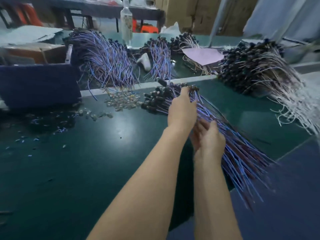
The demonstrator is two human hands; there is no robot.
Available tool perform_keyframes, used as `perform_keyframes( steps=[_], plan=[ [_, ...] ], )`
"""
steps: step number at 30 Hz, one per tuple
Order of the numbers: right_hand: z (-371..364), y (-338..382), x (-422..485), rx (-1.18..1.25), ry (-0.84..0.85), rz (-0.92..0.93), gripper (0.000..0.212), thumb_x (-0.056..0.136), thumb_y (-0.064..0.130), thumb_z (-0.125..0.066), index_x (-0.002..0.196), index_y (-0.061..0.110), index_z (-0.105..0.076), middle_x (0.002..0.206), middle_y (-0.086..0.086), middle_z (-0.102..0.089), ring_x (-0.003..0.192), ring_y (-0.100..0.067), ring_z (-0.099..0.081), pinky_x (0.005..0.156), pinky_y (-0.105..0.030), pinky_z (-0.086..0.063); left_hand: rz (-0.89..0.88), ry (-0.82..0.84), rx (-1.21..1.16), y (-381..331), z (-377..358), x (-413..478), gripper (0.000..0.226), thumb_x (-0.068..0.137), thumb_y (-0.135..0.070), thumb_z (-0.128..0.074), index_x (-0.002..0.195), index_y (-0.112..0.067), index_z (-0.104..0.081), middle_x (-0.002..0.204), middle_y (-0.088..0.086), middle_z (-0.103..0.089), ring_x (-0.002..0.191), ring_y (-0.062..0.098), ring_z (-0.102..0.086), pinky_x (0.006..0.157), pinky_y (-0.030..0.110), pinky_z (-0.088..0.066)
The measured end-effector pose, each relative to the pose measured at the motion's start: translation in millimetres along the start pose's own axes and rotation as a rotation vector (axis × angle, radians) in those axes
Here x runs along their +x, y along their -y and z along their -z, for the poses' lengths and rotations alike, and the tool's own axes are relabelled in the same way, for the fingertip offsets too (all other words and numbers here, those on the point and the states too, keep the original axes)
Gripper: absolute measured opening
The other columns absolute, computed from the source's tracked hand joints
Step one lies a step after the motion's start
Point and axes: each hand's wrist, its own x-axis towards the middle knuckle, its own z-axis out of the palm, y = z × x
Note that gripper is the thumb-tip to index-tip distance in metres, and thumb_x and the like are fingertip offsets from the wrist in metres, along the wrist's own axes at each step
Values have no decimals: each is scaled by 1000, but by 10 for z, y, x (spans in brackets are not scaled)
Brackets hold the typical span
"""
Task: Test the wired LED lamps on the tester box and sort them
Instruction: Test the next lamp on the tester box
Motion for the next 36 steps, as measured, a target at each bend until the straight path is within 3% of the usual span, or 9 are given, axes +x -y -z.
perform_keyframes(
  steps=[4,8,10,15,19,22,25,29,36],
  plan=[
    [49,-69,99,-307,70,-5,22,89,7,-52,76,9,-69,78,-9,-71,68,-19,-67,56,-25,-51,87,122,192,180,-194,51,32,95,-23,-54,122,-11,-43,111,16,-61,102,35,-57,76,36,-41],
    [-15,-110,136,-376,119,44,17,90,7,-49,90,5,-66,83,-7,-69,74,-18,-64,63,-27,-52,117,142,140,235,-214,157,36,91,-26,-59,118,-11,-42,108,14,-63,99,34,-59,75,36,-42],
    [-61,-137,129,-425,97,67,20,91,9,-48,104,5,-63,96,-8,-69,84,-19,-66,73,-32,-55,142,109,26,266,-169,159,35,90,-26,-60,117,-10,-44,105,14,-64,97,33,-59,78,37,-45],
    [-327,-286,-44,-472,164,120,17,92,6,-46,102,10,-59,106,-16,-66,97,-29,-64,81,-41,-55,172,-148,-305,392,233,59,3,91,-18,-55,88,-16,-54,77,2,-62,87,28,-64,81,34,-49],
    [-720,-501,-371,-601,382,204,17,91,2,-47,90,12,-61,95,-12,-67,94,-29,-65,90,-48,-51,204,-337,-447,546,862,-57,12,92,-11,-50,83,-15,-56,80,10,-65,82,28,-64,81,41,-53],
    [-1035,-750,-700,-724,557,242,17,92,5,-47,88,15,-61,93,-11,-68,92,-30,-65,89,-47,-51,229,-574,-568,753,1439,-252,16,92,-5,-46,86,-14,-58,74,1,-62,67,12,-58,66,26,-50],
    [-1321,-1106,-1097,-860,750,292,18,90,7,-48,93,14,-65,95,-10,-69,93,-27,-65,89,-43,-51,311,-833,-728,1019,2031,-477,18,92,-1,-42,92,-11,-57,76,-1,-60,63,8,-52,59,19,-43],
    [-1594,-1640,-1659,-1045,1002,476,25,90,11,-49,105,12,-69,105,-6,-70,99,-21,-62,84,-26,-44,410,-1123,-895,1322,2749,-761,19,92,-3,-39,85,-15,-52,74,-5,-56,61,5,-50,58,19,-40],
    [-1974,-2346,-2183,-1398,1318,745,41,90,11,-46,130,16,-52,135,-7,-48,122,-30,-44,102,-40,-37,455,-1396,-902,1587,3429,-1040,15,93,-6,-37,98,-13,-50,87,1,-55,67,8,-50,67,24,-42]
  ],
)
